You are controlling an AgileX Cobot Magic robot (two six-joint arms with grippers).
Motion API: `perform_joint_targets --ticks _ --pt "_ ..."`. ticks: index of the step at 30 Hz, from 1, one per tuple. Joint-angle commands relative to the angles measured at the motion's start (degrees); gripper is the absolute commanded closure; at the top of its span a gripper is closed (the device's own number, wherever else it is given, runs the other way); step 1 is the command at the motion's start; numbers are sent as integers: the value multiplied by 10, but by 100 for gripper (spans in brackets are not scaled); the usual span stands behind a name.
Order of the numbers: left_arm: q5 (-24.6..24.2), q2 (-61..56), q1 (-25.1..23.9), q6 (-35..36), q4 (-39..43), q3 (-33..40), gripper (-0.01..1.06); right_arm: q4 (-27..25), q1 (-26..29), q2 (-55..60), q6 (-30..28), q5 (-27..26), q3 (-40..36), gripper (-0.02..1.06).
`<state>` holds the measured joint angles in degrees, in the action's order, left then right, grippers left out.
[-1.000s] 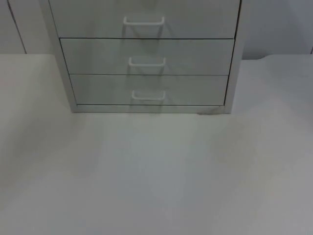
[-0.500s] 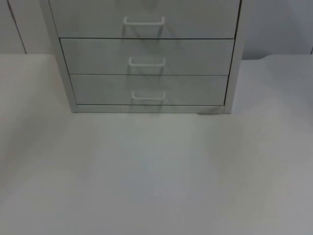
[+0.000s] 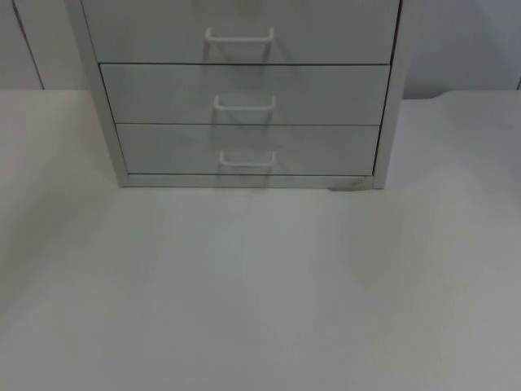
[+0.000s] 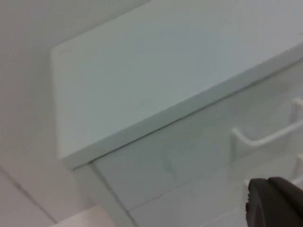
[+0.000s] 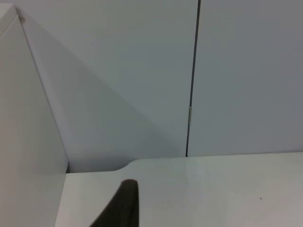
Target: Open the drawer with the left hand, place the block into the drawer with the right hand, then close the drawer with the left hand.
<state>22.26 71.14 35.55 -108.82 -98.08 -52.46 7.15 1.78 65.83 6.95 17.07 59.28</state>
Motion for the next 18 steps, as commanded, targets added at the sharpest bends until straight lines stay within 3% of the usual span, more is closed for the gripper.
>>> perform_joint_targets --ticks 1,3,5,8,18 --pt "14 -3 -3 56 24 -4 105 0 3 -4 -3 -4 -1 2" --pt "-1 -3 -3 71 16 -4 105 0 3 -4 -3 -4 -1 2" --pt "-8 -3 -12 6 -19 -4 105 0 3 -4 -3 -4 -1 2" --pt "2 -3 -15 -16 -19 -4 105 0 3 -4 -3 -4 -1 2" --pt "-11 -4 -15 -21 -19 -6 105 0 3 -4 -3 -5 -1 2"
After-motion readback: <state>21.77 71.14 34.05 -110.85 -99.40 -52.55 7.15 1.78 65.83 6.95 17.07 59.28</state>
